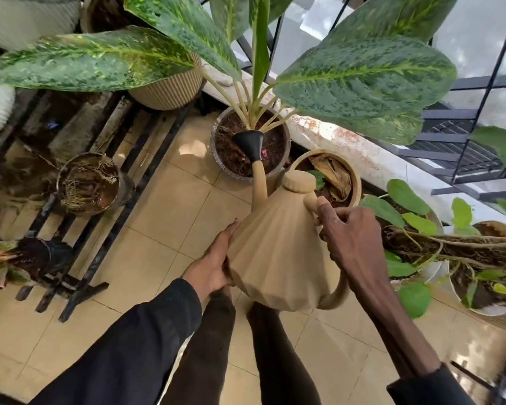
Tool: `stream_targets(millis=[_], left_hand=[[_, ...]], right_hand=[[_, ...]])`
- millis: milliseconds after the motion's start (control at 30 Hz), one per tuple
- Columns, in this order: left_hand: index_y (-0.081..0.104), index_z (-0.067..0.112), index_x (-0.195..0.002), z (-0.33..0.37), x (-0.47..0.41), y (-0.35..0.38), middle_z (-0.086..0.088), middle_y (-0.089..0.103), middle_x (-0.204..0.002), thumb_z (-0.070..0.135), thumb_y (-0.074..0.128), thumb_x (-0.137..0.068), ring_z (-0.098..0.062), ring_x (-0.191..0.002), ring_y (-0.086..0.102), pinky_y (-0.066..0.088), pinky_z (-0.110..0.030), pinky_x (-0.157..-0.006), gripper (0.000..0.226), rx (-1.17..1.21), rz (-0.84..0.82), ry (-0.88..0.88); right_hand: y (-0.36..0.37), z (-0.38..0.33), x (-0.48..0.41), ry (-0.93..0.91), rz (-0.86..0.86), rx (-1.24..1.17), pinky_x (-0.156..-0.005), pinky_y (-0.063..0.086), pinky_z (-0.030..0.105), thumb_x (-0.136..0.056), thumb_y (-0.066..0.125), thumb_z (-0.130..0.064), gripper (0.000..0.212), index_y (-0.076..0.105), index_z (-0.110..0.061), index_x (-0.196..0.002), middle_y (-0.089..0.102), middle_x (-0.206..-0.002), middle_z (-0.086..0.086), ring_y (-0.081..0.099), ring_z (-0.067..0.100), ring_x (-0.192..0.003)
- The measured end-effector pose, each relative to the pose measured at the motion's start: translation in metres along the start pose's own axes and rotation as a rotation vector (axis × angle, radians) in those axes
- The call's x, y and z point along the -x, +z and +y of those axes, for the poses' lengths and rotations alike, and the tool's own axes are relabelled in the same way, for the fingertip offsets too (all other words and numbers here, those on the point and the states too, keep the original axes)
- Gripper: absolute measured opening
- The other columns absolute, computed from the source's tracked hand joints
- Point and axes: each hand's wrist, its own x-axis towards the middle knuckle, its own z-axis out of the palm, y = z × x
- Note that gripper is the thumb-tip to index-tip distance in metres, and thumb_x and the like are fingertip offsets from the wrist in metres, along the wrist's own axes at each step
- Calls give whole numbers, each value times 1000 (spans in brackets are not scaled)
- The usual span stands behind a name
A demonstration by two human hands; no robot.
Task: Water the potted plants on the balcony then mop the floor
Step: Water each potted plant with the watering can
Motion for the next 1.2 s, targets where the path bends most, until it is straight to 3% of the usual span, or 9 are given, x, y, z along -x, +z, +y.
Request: stream_targets(millis=[67,267,367,467,633,700,933,1067,1200], left_hand=[[67,25,-126,1,1,-2,-15,73,-117,78,58,-82,-35,-113,66,50,-56,-103,69,7,4,-2],[66,27,-126,-3,-2,-2,-13,71,-119,79,61,-79,-35,-113,65,51,-55,-102,70,14,44,-20],[64,27,-128,-5,-3,0,-14,71,-120,79,63,-78,-36,-113,65,52,-56,-100,72,19,61,-14],[63,27,-130,-8,-2,2,-15,70,-121,79,65,-75,-37,-113,65,55,-54,-95,75,35,53,-12],[65,25,-126,-12,-2,6,-15,73,-114,78,66,-75,-35,-106,68,60,-45,-77,74,62,57,-15],[66,24,-124,-13,-4,7,-15,74,-110,77,66,-76,-34,-102,69,60,-42,-72,72,86,60,-21],[70,23,-115,-16,-6,8,-13,74,-105,71,72,-74,-32,-99,68,58,-47,-85,64,109,65,-6],[72,24,-113,-15,-7,7,-10,76,-93,67,71,-77,-30,-92,67,56,-46,-88,56,122,47,27],[69,21,-120,-12,0,9,-11,73,-102,65,72,-77,-31,-96,66,56,-45,-85,62,132,26,39]], right_hand=[[2,-2,-2,1,-5,9,-100,54,70,-105,57,-50,68,74,14,-88,74,-75,29,71,44,-68],[4,-3,-2,-9,-13,34,-84,60,68,-104,57,-52,69,74,14,-88,73,-77,31,68,50,-65],[2,-3,-3,-8,-23,42,-67,61,65,-105,58,-51,70,73,15,-89,73,-80,34,68,53,-71],[-2,-2,-2,-13,-35,38,-77,62,64,-105,58,-51,70,73,16,-88,72,-78,33,68,52,-69],[-3,3,-3,-27,-38,25,-57,58,62,-104,57,-52,71,73,15,-85,71,-78,34,64,53,-62],[-3,7,-3,-32,-35,13,-54,57,62,-102,58,-55,72,73,13,-83,70,-76,33,56,42,-50],[-2,20,3,-6,2,-63,-54,56,57,-77,45,-78,90,72,7,-72,68,-67,28,65,50,-66],[-2,33,8,15,46,-141,-56,56,58,-77,49,-72,73,72,-4,-61,66,-60,17,65,48,-64],[-6,45,15,17,45,-227,-51,50,50,-85,55,-56,56,70,-12,-55,63,-52,6,51,34,-47]])
